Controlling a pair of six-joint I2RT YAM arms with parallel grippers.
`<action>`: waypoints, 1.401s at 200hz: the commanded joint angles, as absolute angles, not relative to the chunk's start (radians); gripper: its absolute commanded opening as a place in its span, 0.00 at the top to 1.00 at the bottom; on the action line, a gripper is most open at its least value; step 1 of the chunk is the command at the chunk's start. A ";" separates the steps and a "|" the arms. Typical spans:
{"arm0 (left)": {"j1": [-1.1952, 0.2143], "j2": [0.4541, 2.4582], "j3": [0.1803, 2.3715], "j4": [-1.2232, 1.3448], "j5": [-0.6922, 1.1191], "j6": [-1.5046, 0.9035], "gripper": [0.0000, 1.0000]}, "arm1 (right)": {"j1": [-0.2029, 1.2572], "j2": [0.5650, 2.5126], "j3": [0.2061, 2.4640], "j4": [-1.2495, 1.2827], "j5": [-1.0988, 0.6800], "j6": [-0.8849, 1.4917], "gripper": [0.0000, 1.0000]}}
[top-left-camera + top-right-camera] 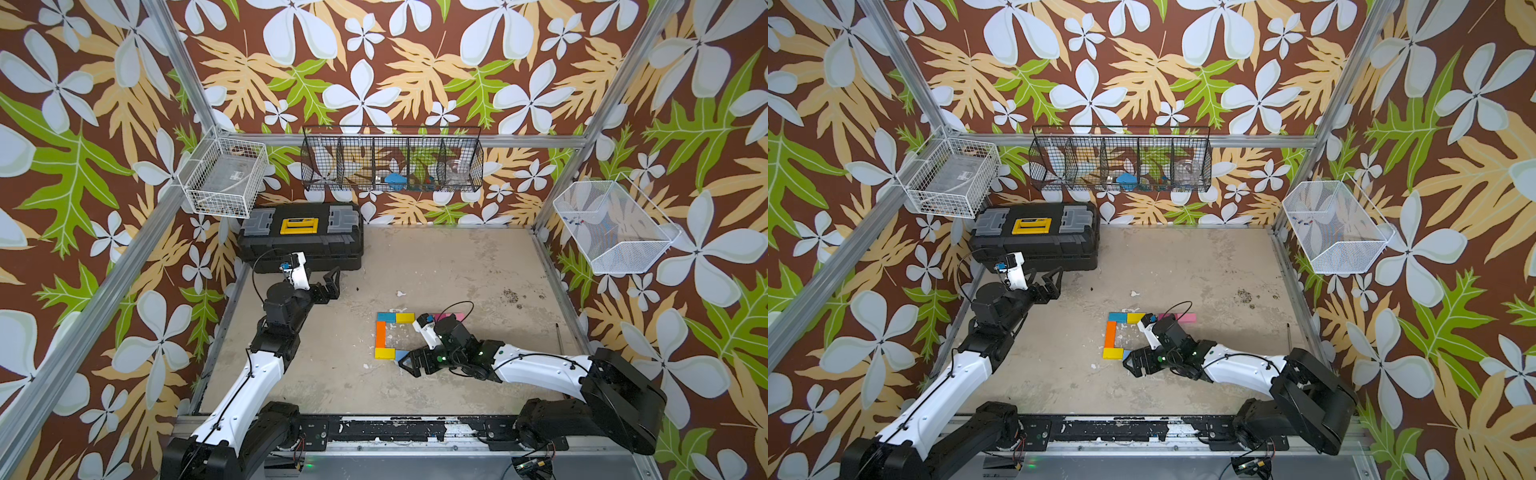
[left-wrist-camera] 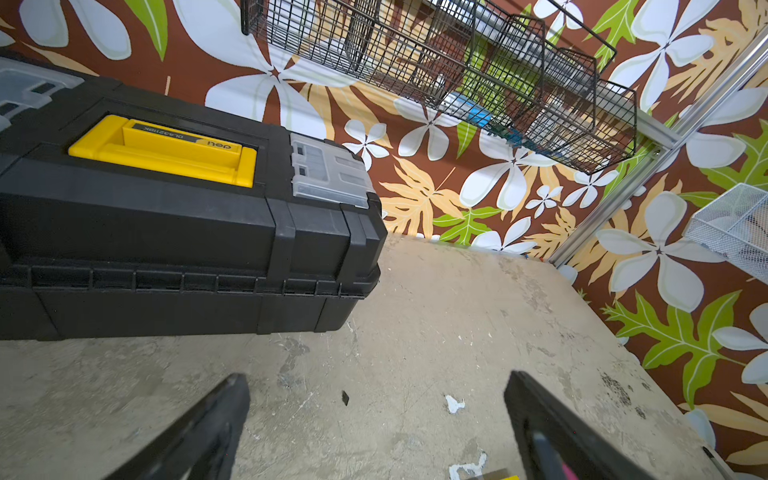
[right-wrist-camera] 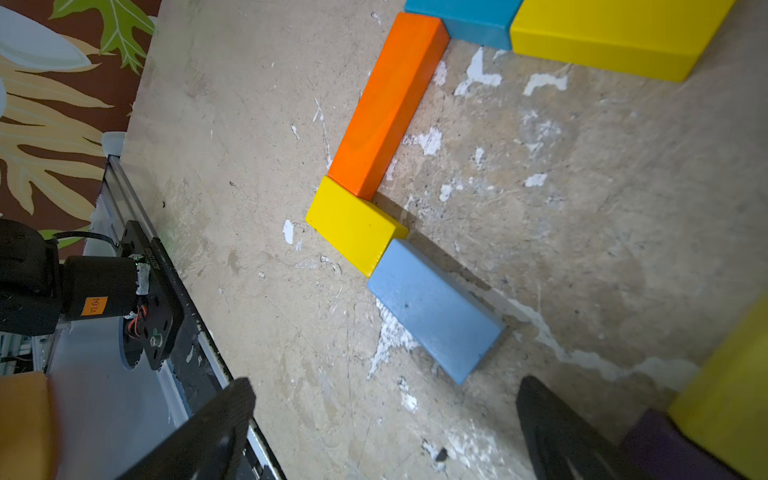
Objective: Assemble the letter c with building blocks
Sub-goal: Adjust the building block at the center of the board, then reset both arms
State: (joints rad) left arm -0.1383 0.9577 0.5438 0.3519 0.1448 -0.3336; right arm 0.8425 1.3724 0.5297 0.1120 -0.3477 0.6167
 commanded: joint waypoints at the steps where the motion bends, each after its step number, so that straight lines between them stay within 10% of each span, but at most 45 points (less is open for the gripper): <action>1: -0.138 0.962 0.552 0.344 0.160 -0.343 0.00 | 0.844 1.390 0.534 0.158 -0.366 0.624 0.00; 199: -0.138 0.979 0.563 0.316 0.157 -0.353 0.00 | 0.832 1.339 0.601 0.050 -0.295 0.595 0.00; 242: -0.138 0.861 0.409 0.480 -0.003 -0.149 0.00 | 0.518 1.117 0.777 -0.174 -0.041 0.438 0.00; 280: -0.138 0.842 0.237 0.644 -0.103 -0.041 0.00 | 0.234 1.036 0.602 0.247 0.249 0.180 0.00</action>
State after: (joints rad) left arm -0.1383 0.8410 0.3042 0.4850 -0.0116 -0.1474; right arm 0.3233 1.0534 0.7006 0.0261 0.0166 0.3836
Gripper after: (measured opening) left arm 0.996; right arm 0.998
